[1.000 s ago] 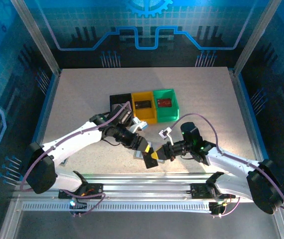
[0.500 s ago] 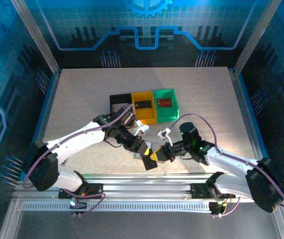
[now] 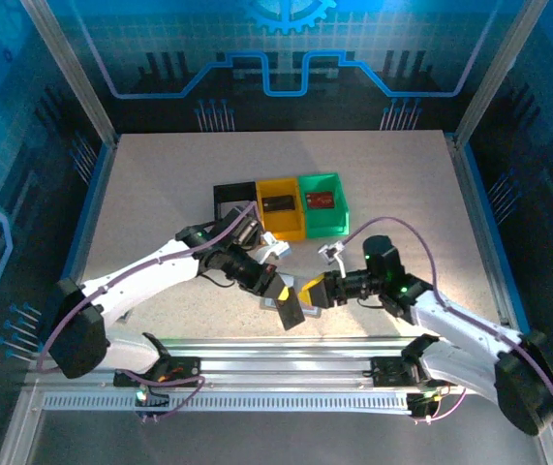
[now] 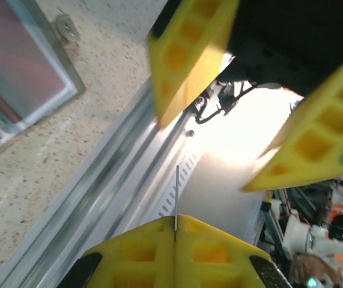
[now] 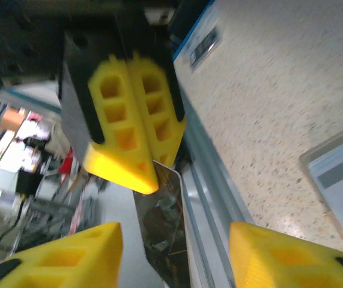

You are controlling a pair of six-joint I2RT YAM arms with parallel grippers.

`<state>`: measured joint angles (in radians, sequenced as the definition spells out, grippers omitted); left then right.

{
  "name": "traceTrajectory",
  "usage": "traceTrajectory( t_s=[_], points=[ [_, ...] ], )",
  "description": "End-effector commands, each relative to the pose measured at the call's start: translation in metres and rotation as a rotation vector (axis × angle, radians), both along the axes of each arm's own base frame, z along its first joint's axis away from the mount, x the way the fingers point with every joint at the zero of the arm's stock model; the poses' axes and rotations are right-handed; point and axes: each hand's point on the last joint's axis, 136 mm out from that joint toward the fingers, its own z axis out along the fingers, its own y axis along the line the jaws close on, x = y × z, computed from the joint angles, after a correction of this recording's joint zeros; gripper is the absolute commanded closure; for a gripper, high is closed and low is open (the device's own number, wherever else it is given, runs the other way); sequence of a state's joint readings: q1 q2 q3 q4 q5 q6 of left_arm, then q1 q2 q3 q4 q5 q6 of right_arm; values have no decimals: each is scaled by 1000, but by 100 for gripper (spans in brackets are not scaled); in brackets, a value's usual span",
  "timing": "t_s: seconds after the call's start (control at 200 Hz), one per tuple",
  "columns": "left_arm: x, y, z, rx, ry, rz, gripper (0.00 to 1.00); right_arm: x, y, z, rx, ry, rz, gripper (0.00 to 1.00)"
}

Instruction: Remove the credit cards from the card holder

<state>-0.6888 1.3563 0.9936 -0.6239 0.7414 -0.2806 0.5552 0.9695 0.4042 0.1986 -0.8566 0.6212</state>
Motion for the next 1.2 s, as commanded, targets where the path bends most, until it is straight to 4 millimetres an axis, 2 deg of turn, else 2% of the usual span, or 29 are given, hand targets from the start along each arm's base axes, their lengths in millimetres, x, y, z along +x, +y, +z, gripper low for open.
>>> traceTrajectory(
  t_s=[0.0,0.08,0.205,0.23,0.34,0.44,0.585,0.69,0.885,1.196],
  points=[
    [16,11,4,48,-35,136,100,13,-14,11,-1,-47,-110,43],
    [28,14,7,46,-41,243,100,13,-17,18,23,-63,-137,38],
    [45,19,17,-26,-74,426,100,13,-17,23,91,-37,-164,37],
    [48,21,22,-50,-94,465,100,15,-17,23,103,-25,-180,37],
    [62,33,25,-135,-108,643,100,25,-20,17,151,7,-283,38],
    [68,31,30,-230,-99,718,100,26,-15,16,158,1,-311,39],
    [65,25,28,-257,-118,729,100,24,-1,18,145,-18,-308,40],
    [65,26,30,-296,-130,754,100,25,7,13,138,2,-308,42],
    [61,31,32,-334,-130,776,100,34,10,1,124,33,-342,46],
    [55,27,23,-332,-109,761,100,33,18,22,168,-15,-311,60]
  ],
)
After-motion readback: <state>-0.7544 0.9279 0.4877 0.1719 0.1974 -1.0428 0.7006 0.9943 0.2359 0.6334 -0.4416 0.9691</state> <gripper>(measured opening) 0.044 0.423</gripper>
